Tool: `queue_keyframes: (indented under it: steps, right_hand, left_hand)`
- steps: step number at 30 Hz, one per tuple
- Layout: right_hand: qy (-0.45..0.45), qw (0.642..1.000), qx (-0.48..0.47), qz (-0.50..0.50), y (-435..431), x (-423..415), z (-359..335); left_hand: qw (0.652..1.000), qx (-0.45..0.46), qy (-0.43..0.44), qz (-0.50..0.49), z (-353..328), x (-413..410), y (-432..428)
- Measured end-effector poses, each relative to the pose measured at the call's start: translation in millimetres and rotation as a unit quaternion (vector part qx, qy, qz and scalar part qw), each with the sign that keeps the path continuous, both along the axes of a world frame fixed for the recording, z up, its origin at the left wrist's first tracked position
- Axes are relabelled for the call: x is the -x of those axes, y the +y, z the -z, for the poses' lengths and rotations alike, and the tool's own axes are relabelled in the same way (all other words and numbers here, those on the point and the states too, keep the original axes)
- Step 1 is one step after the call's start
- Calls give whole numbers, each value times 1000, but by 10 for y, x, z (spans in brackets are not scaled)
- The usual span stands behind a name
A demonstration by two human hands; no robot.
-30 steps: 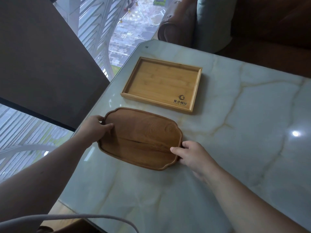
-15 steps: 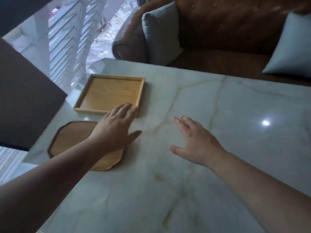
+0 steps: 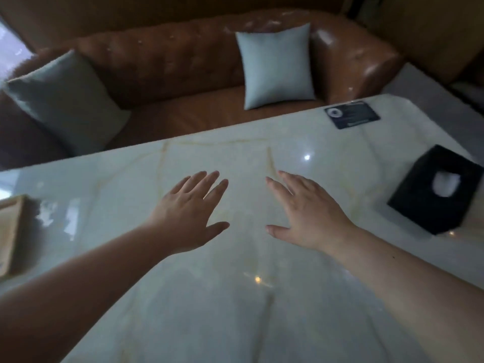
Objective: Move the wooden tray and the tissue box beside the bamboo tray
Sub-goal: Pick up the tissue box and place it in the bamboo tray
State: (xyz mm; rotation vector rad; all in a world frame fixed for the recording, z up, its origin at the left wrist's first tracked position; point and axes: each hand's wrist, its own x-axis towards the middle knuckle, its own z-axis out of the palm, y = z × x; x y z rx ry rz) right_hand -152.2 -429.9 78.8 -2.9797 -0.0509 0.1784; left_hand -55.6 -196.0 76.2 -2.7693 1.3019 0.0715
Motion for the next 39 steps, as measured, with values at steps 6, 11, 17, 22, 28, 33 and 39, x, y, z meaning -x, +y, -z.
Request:
queue_keyframes:
  steps: [6, 11, 17, 22, 28, 33, 39]
  right_hand:
    - [2, 995, 13, 98, -1117, 446, 129]
    - [2, 982, 6, 188, -1864, 807, 293]
    - [-62, 957, -33, 282, -2739, 1041, 438]
    - [-97, 931, -51, 349, -3560, 910, 527]
    - [-64, 915, -56, 394, -4128, 622, 639]
    - [-31, 931, -40, 362, -4258, 470, 785]
    - [-36, 916, -23, 399, -4187, 410, 797]
  left_hand:
    - [995, 0, 6, 98, 96, 54, -1317]
    - [991, 11, 29, 131, 241, 144, -2194]
    - [989, 37, 63, 130, 519, 349, -3091]
    - [988, 86, 95, 83, 728, 613, -3644]
    - [985, 136, 91, 55, 809, 959, -4251]
    - [995, 62, 58, 47, 870, 1049, -4643]
    - [996, -18, 84, 25, 875, 1102, -4715]
